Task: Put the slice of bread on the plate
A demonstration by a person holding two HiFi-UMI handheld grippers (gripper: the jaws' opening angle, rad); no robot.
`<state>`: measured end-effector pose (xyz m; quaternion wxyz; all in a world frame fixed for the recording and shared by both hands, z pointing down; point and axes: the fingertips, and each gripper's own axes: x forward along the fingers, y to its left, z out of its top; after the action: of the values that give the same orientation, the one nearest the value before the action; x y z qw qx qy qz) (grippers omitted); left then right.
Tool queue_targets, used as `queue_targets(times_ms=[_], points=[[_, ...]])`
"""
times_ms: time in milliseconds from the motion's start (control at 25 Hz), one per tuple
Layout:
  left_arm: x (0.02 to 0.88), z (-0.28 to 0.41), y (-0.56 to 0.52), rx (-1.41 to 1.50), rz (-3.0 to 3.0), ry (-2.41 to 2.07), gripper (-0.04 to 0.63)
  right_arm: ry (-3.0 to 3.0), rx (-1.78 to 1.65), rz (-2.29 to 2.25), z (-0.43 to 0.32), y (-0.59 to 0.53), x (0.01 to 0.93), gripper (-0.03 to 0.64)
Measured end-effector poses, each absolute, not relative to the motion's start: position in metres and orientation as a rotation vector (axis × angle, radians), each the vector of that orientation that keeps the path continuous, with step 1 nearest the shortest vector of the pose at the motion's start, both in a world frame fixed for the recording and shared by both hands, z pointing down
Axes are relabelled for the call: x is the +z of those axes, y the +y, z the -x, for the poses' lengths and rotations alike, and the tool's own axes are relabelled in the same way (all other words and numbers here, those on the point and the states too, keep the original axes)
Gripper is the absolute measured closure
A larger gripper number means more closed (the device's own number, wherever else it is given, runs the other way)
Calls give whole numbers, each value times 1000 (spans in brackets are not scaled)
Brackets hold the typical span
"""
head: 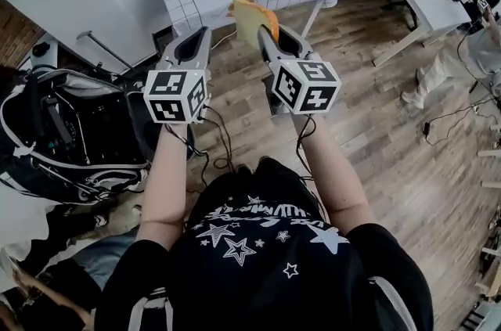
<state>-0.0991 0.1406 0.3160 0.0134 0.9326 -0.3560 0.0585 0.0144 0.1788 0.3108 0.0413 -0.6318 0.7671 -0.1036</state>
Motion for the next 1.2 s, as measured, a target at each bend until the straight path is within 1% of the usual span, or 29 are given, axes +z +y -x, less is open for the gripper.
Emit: queue_targets(times_ms=[320, 600, 1200], points=[[321, 102, 138, 127, -2877, -1081, 586, 2333, -326, 1978, -21, 179, 317, 522], [322, 100, 106, 113, -2870, -1088, 586, 2284, -367, 1996, -35, 146, 322, 522], [332, 40, -30, 64, -2845, -1103, 586, 2246, -475, 1974, -115, -12, 349, 522]])
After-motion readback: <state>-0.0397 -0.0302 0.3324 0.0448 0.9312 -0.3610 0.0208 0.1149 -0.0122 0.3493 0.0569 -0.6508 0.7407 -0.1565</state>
